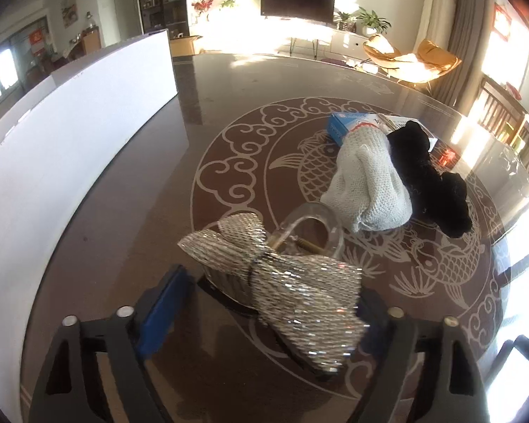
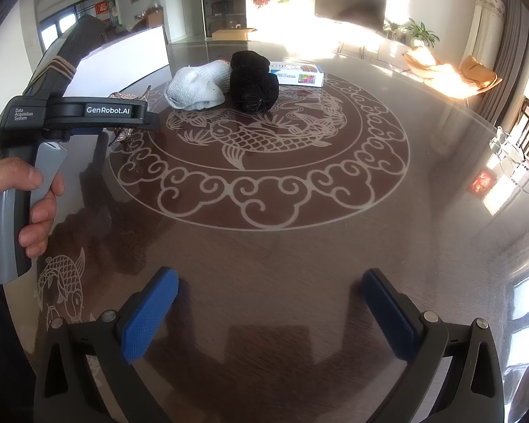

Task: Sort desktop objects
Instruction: 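Grasp the silver rhinestone bow clip with the left tool while the right tool grasps the other black hat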

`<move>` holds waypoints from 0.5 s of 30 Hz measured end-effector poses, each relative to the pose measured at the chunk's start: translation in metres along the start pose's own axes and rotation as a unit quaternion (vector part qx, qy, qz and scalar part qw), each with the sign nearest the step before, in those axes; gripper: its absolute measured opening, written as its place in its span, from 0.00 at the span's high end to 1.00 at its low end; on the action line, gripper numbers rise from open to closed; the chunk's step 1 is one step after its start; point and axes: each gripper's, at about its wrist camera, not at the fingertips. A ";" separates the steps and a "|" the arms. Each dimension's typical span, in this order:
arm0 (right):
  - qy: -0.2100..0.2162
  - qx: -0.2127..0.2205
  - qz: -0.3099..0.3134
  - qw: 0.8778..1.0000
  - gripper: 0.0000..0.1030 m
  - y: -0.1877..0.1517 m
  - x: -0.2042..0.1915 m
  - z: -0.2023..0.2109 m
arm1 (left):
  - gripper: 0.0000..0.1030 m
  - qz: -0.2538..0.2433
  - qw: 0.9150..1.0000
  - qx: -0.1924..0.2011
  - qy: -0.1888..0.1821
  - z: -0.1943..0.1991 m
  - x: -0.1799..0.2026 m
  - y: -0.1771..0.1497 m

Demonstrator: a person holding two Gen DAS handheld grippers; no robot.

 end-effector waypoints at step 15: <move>0.059 0.040 0.049 0.996 0.10 0.136 0.004 -0.049 | 0.30 -0.043 0.997 0.026 -0.064 0.043 -0.023 -0.055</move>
Point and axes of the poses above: each gripper's, at about its wrist camera, not at the fingertips, and z roughly against the way its jaws point, x to its right, y to its top, and after that the axes turned 3 degrees about y, right-handed
